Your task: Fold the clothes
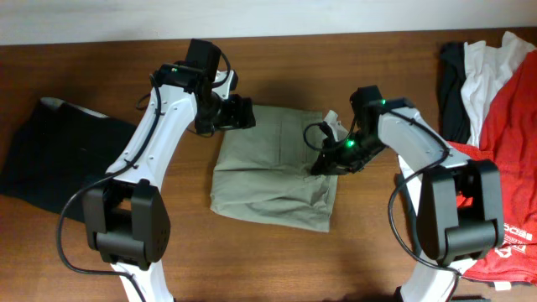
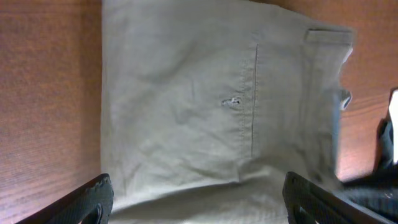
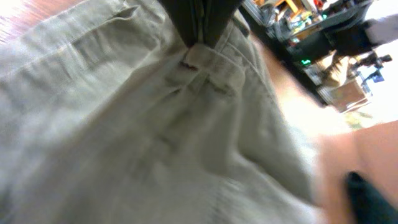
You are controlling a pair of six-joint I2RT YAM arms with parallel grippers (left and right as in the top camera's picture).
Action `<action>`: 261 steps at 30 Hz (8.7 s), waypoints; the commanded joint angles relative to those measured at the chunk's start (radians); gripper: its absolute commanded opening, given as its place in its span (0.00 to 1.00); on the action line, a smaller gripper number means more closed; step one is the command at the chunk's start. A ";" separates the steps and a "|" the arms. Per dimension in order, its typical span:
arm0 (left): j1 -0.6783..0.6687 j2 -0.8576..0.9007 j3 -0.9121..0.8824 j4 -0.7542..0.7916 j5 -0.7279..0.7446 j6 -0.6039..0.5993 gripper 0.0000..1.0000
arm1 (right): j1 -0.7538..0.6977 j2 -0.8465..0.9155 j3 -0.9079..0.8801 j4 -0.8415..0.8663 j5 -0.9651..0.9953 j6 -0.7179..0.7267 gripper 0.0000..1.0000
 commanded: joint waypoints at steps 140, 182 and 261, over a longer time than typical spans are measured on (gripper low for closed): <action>1.115 0.337 0.187 0.157 -0.001 0.144 0.36 | -0.269 -0.072 0.160 -0.279 0.680 0.251 0.99; 0.319 0.024 0.180 -0.625 -0.247 0.247 0.99 | -0.270 -0.117 0.154 -0.471 0.502 0.014 0.99; 0.182 -2.005 -1.764 0.980 -0.313 0.214 0.99 | -0.073 -1.930 -1.376 1.022 0.744 -0.030 0.99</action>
